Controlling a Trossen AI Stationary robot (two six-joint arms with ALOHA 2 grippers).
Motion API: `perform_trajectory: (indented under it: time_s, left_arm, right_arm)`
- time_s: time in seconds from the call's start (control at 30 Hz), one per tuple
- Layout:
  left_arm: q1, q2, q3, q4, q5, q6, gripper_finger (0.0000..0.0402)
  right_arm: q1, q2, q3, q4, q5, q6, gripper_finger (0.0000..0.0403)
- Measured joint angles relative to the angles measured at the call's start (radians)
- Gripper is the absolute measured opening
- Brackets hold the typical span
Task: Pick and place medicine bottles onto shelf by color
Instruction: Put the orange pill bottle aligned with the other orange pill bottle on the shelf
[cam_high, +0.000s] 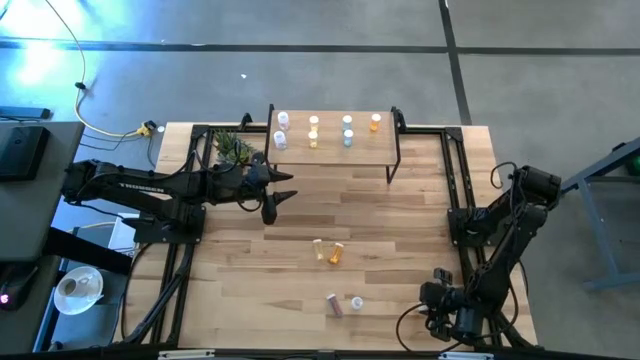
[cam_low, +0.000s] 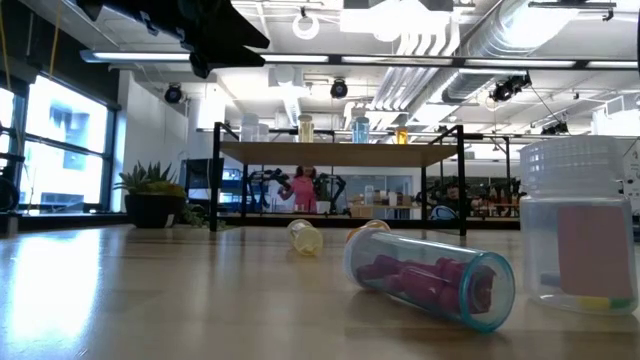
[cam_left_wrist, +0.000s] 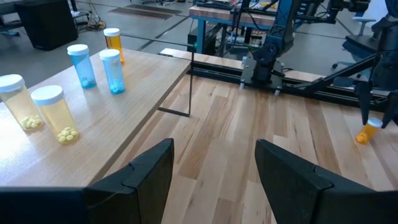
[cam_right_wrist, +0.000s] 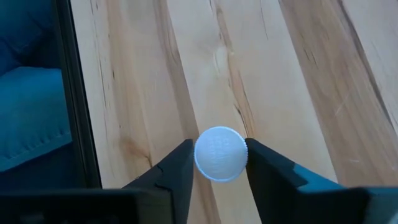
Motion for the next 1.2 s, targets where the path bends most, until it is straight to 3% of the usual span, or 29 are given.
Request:
perform_trajectory:
  time_s: [0.2, 0.37, 0.6, 0.93, 1.2]
  left_arm:
    - [0.0, 0.0, 0.0, 0.0, 0.0, 0.001, 0.0216]
    - [0.0, 0.0, 0.0, 0.0, 0.0, 0.001, 0.0216]
    - [0.0, 0.0, 0.0, 0.0, 0.0, 0.001, 0.0216]
    - [0.0, 0.0, 0.0, -0.016, 0.0, 0.002, 0.0216]
    - [0.0, 0.0, 0.0, -0.016, 0.004, 0.002, 0.0216]
  right_arm:
    - [0.0, 0.0, 0.0, 0.004, 0.004, 0.0, 0.0098]
    - [-0.002, 0.0, 0.0, 0.017, 0.006, 0.031, 0.0105]
    - [-0.027, 0.0, 0.0, 0.095, 0.093, 0.027, 0.0105]
    - [-0.208, -0.022, 0.0, 0.133, 0.101, -0.015, 0.0104]
    - [-0.391, -0.157, 0.0, 0.137, 0.118, -0.248, 0.0104]
